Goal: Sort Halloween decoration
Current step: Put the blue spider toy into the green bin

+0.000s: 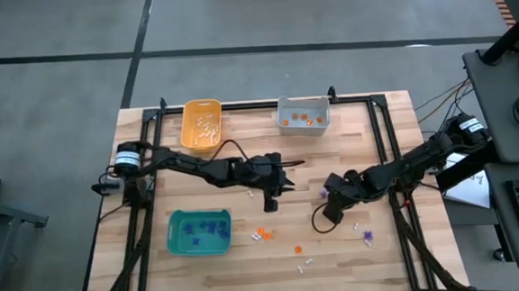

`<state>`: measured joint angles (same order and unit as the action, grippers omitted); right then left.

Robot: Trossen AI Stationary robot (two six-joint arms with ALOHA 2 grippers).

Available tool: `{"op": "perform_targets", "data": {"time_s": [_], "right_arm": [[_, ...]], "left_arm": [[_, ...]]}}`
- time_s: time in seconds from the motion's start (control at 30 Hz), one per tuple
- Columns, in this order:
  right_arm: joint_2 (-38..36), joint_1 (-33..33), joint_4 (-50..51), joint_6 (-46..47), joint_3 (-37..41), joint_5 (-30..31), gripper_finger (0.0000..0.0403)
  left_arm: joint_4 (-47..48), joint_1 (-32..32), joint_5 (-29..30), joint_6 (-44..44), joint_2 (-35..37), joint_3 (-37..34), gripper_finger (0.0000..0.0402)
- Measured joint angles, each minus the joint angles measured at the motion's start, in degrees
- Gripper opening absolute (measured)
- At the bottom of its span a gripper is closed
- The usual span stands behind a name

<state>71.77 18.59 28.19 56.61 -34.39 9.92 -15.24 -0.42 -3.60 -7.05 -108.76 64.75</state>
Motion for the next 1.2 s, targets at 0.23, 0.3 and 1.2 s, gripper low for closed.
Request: {"op": "perform_targets", "data": {"time_s": [0.23,0.3,1.2], "right_arm": [[-0.35,-0.09,0.13,3.72,0.0,-5.17,0.0082],[-1.16,0.11,0.25,4.72,0.01,-6.25,0.0079],[-7.89,-0.25,-3.03,7.92,6.09,6.86,0.0089]], "left_arm": [[-0.04,0.14,-0.02,0.24,-2.94,1.16,0.0038],[-0.48,0.15,-0.03,0.48,-3.29,1.22,0.0037],[-22.26,0.1,-0.46,5.24,-12.26,1.27,0.0037]]}}
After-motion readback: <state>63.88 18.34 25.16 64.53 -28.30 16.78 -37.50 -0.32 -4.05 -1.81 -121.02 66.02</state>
